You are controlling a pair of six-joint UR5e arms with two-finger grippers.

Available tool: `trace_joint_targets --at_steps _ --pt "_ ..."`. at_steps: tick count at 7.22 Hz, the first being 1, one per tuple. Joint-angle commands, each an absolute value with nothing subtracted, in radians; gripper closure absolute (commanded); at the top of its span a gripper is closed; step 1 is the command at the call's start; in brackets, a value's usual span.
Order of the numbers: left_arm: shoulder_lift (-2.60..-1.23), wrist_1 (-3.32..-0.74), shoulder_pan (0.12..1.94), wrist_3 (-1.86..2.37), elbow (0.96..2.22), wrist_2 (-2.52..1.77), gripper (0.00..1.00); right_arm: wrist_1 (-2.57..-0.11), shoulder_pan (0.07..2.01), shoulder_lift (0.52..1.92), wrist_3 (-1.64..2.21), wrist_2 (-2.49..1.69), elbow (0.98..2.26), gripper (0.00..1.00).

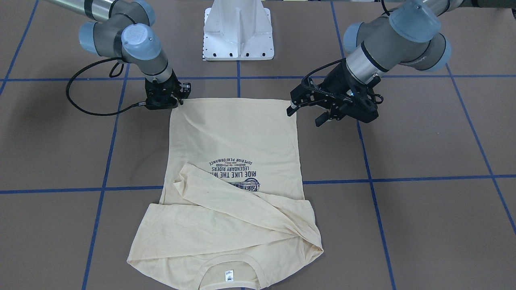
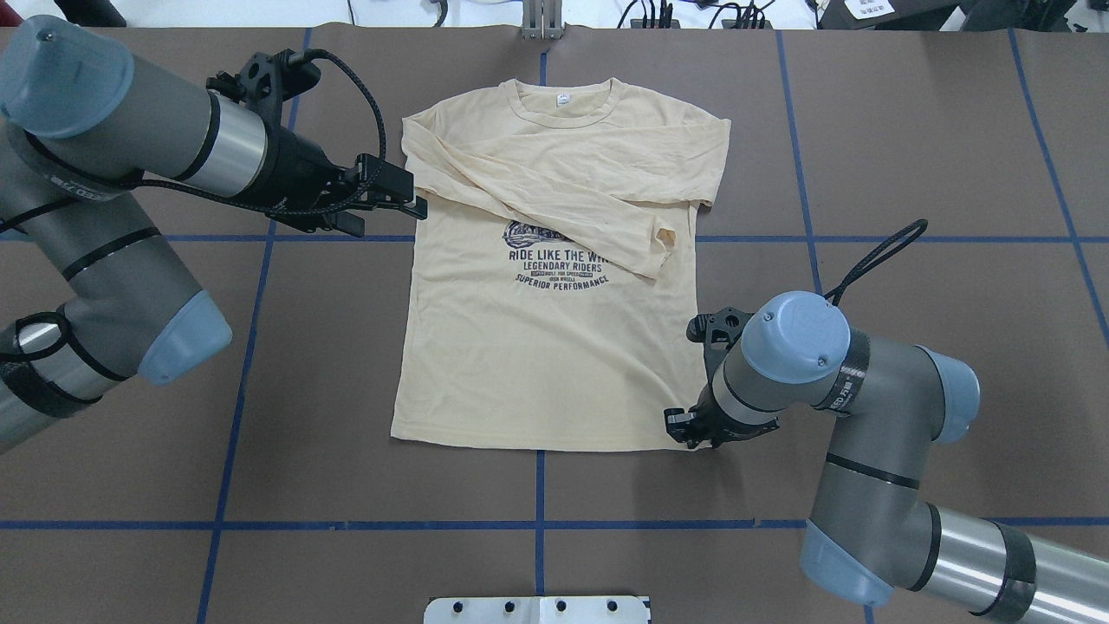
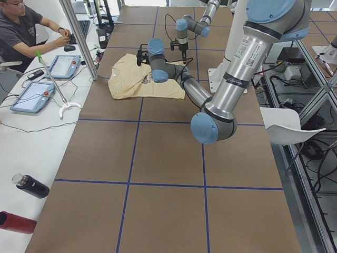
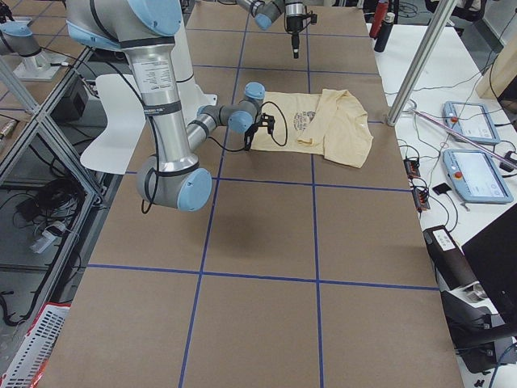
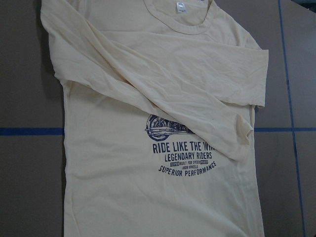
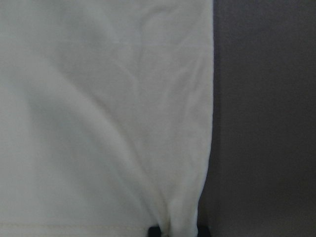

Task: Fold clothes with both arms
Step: 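Withdraw the left gripper to the shirt side while the right gripper lowers to the hem, then move the left gripper to its hem corner while the right gripper grasps its corner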

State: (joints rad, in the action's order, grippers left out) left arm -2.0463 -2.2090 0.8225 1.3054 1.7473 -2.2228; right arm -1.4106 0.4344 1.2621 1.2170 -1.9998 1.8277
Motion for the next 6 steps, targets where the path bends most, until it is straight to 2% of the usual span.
trace_joint_targets --at_steps 1,4,5,6 --pt "-2.045 -2.209 0.821 1.305 1.746 -2.223 0.00 -1.410 0.439 1.262 1.218 -2.000 1.853 1.00" --pt "-2.001 -2.207 0.818 1.305 1.750 -2.215 0.00 -1.410 0.456 1.259 1.227 -2.020 1.884 1.00" --pt "-1.978 -2.166 0.781 1.308 1.765 -2.163 0.00 -1.407 0.471 1.258 1.227 -2.025 1.884 1.00" --pt "-1.970 -2.063 0.671 1.319 1.811 -2.061 0.00 -1.404 0.488 1.256 1.226 -2.029 1.887 1.00"
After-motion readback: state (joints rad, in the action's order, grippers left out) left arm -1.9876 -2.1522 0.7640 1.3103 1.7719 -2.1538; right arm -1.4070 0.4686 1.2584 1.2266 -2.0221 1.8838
